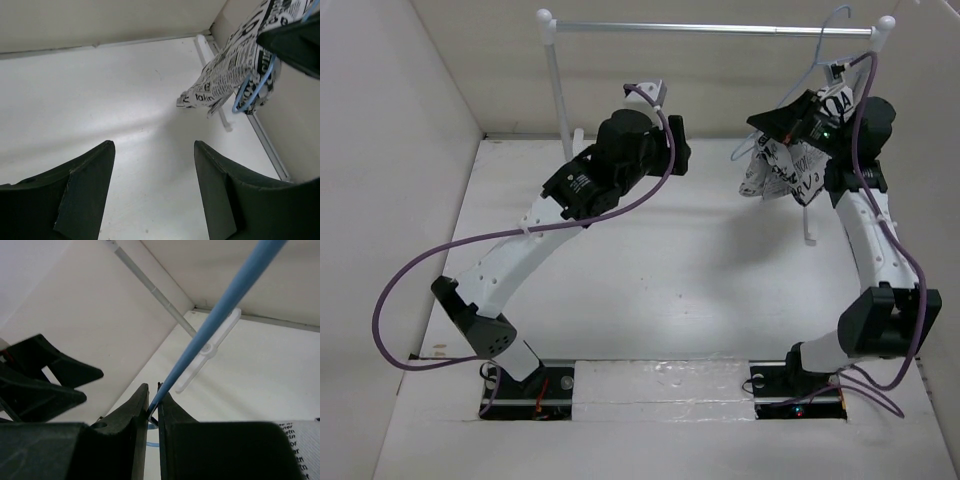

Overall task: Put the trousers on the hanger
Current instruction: Place the hanger at the clothesline.

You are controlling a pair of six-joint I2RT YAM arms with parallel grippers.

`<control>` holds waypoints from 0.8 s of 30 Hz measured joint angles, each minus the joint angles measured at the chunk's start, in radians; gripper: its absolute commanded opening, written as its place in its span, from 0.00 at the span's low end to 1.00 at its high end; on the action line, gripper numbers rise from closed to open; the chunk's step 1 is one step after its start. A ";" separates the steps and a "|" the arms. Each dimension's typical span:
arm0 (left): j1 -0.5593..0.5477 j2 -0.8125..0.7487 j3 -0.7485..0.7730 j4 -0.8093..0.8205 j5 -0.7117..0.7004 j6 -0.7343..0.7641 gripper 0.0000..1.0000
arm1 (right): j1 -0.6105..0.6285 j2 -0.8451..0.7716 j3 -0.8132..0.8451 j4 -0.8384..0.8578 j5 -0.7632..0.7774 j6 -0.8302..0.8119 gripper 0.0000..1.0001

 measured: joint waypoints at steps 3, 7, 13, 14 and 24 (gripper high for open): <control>0.000 -0.016 -0.060 0.002 0.013 -0.014 0.59 | -0.009 0.080 0.051 0.045 -0.028 0.027 0.00; 0.000 -0.048 -0.117 0.015 0.027 -0.030 0.57 | -0.007 0.175 0.094 0.121 -0.060 0.105 0.00; 0.000 -0.086 -0.171 0.046 0.053 -0.056 0.56 | 0.000 0.269 0.103 0.285 -0.080 0.244 0.00; 0.000 -0.088 -0.177 0.053 0.055 -0.059 0.56 | 0.001 0.281 0.107 0.304 -0.082 0.259 0.00; 0.000 -0.089 -0.214 0.062 0.069 -0.074 0.55 | -0.016 0.347 0.110 0.493 -0.085 0.389 0.00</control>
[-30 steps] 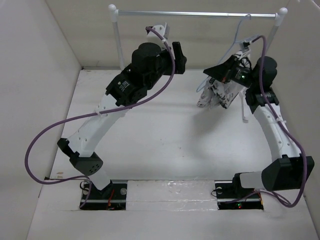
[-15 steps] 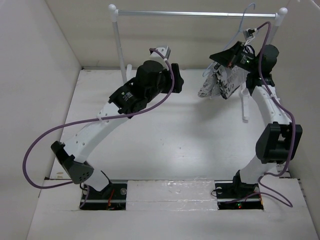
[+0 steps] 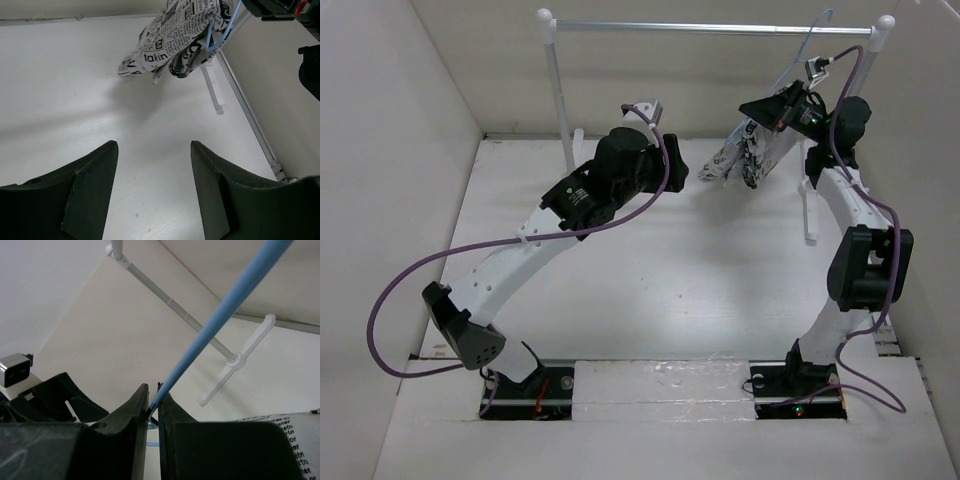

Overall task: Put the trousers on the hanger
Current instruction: Place the hanger at the clothesline.

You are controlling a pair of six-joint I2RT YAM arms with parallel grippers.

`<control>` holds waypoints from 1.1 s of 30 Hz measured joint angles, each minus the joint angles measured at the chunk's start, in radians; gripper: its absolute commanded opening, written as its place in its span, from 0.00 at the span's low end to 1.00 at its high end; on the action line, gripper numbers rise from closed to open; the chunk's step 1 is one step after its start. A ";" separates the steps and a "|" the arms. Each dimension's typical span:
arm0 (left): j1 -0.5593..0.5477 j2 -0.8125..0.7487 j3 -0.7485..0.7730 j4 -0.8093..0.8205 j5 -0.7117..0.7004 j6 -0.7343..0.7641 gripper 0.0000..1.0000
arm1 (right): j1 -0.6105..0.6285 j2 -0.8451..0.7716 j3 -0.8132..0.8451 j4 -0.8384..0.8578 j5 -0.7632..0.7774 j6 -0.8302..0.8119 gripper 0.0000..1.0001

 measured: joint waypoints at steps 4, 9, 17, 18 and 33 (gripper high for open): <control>0.000 0.000 -0.017 0.000 0.003 -0.004 0.55 | -0.039 0.005 -0.040 0.082 0.000 0.042 0.00; 0.000 0.000 -0.019 0.002 0.005 -0.008 0.55 | -0.084 0.005 -0.100 0.128 0.005 0.060 0.00; 0.000 0.000 -0.019 0.001 0.008 -0.011 0.54 | -0.105 0.006 -0.150 0.204 0.005 0.095 0.23; 0.000 0.000 -0.019 0.002 0.009 -0.012 0.54 | -0.105 0.006 -0.159 0.213 0.007 0.095 0.33; 0.000 0.000 -0.018 0.000 -0.009 -0.011 0.70 | -0.192 -0.212 -0.181 -0.251 0.090 -0.308 1.00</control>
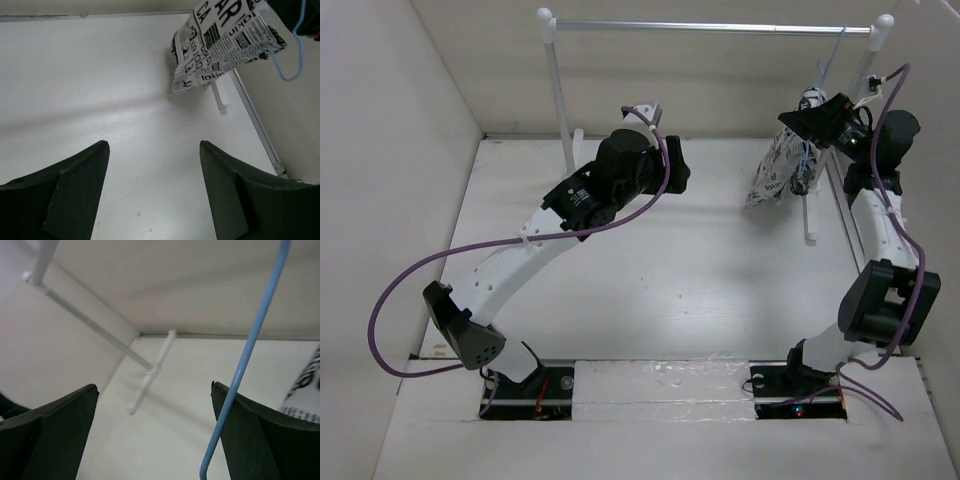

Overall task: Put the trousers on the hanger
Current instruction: Place the hanger at the clothesline, then reset both arms

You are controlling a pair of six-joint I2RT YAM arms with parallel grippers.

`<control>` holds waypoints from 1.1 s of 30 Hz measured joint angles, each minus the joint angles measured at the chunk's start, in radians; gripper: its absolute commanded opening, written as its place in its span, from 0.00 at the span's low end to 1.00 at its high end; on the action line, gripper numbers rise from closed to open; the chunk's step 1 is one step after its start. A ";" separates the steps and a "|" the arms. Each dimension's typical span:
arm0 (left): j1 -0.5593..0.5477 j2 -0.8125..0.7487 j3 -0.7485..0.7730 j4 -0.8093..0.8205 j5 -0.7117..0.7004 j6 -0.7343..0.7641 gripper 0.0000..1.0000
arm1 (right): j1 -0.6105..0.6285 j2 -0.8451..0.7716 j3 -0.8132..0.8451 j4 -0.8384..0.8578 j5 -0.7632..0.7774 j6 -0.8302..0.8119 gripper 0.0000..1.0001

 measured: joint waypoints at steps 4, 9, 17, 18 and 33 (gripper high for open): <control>0.000 0.000 0.003 -0.003 -0.020 0.011 0.77 | -0.036 -0.129 0.064 -0.380 0.203 -0.294 1.00; 0.000 0.000 0.024 -0.005 -0.046 0.028 0.92 | -0.098 -0.284 0.069 -0.599 0.420 -0.481 1.00; 0.000 -0.005 0.042 -0.005 -0.087 0.037 0.99 | -0.145 -0.356 0.048 -0.728 0.594 -0.585 1.00; 0.000 -0.006 0.042 -0.008 -0.093 0.037 0.99 | -0.144 -0.366 0.047 -0.732 0.597 -0.597 1.00; 0.000 -0.554 -0.470 -0.021 -0.211 -0.060 0.99 | 0.473 -0.796 -0.383 -0.734 0.550 -0.723 1.00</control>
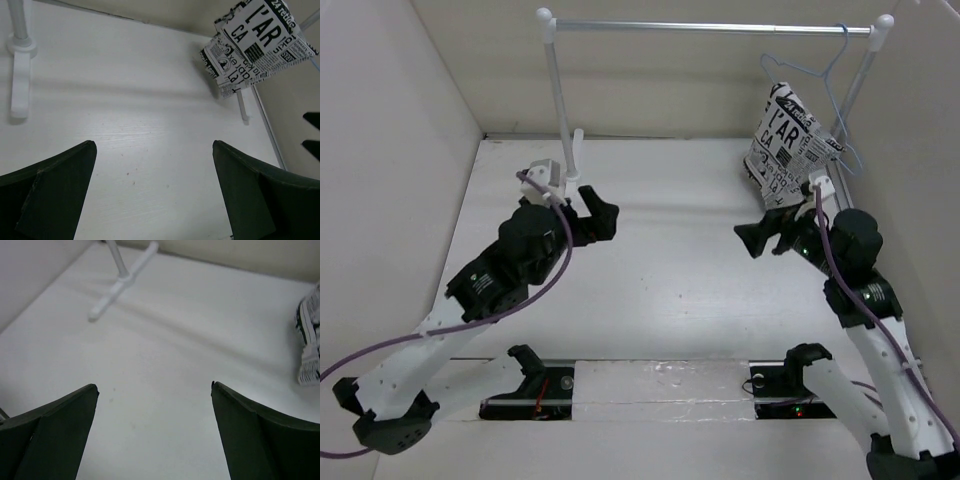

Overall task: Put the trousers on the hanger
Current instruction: Reset both arms

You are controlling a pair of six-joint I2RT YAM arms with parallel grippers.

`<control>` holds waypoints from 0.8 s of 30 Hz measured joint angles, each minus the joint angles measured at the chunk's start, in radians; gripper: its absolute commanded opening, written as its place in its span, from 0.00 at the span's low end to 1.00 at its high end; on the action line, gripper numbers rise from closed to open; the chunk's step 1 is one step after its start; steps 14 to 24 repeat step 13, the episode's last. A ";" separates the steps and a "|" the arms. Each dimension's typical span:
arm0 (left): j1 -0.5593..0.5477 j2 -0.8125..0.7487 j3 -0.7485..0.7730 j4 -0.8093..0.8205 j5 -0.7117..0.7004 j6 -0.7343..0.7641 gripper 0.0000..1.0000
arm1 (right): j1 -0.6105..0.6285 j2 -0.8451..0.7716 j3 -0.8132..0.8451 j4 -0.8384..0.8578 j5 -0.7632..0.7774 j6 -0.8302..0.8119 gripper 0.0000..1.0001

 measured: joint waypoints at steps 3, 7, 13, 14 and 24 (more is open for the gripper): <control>0.000 -0.093 -0.063 -0.037 -0.033 -0.059 0.99 | 0.016 -0.145 -0.099 -0.122 0.080 -0.015 1.00; 0.000 -0.150 -0.161 -0.051 -0.039 -0.137 0.99 | 0.015 -0.296 -0.160 -0.235 0.178 -0.025 1.00; 0.000 -0.102 -0.220 -0.047 -0.005 -0.164 0.99 | 0.008 -0.217 -0.130 -0.241 0.206 -0.027 1.00; 0.000 -0.102 -0.220 -0.047 -0.005 -0.164 0.99 | 0.008 -0.217 -0.130 -0.241 0.206 -0.027 1.00; 0.000 -0.102 -0.220 -0.047 -0.005 -0.164 0.99 | 0.008 -0.217 -0.130 -0.241 0.206 -0.027 1.00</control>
